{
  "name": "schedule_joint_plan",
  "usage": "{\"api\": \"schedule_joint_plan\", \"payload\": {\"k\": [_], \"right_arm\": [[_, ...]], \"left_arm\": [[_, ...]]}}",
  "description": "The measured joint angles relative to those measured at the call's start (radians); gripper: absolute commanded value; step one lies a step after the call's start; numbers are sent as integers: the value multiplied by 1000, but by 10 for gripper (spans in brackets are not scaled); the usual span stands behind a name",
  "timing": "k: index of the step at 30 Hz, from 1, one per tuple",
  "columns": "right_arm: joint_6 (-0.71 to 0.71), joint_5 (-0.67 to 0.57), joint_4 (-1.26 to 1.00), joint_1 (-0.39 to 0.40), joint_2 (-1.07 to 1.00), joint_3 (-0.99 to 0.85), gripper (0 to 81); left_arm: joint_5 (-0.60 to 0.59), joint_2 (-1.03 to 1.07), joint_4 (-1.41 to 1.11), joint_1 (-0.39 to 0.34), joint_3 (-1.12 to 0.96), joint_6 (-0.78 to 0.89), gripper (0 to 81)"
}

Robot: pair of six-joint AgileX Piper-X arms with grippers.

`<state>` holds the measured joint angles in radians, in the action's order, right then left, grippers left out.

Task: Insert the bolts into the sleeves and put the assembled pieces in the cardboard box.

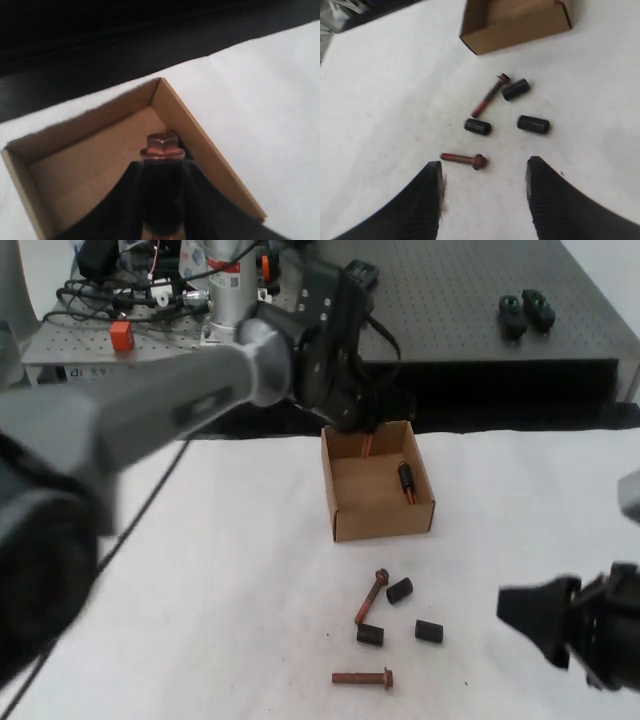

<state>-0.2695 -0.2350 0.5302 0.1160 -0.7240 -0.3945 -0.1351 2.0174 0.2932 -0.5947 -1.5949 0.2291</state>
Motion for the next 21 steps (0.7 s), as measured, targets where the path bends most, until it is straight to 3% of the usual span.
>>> {"api": "schedule_joint_plan", "payload": {"k": [3, 8, 10, 16, 21], "right_arm": [[68, 20, 37, 0, -48, -12, 385], [240, 57, 68, 0, -244, -103, 385], [290, 69, 73, 0, -303, -137, 385], [541, 137, 132, 46, -625, -371, 385], [626, 165, 194, 82, -788, -500, 382]], "left_arm": [[-4, 121, 112, 13, -168, 0, 44], [-5, 374, 385, 29, -526, 0, 246], [-5, 427, 455, 29, -581, 0, 301], [-37, 436, 487, 29, -600, 0, 318], [-55, 338, 617, 35, -603, -66, 318]]}}
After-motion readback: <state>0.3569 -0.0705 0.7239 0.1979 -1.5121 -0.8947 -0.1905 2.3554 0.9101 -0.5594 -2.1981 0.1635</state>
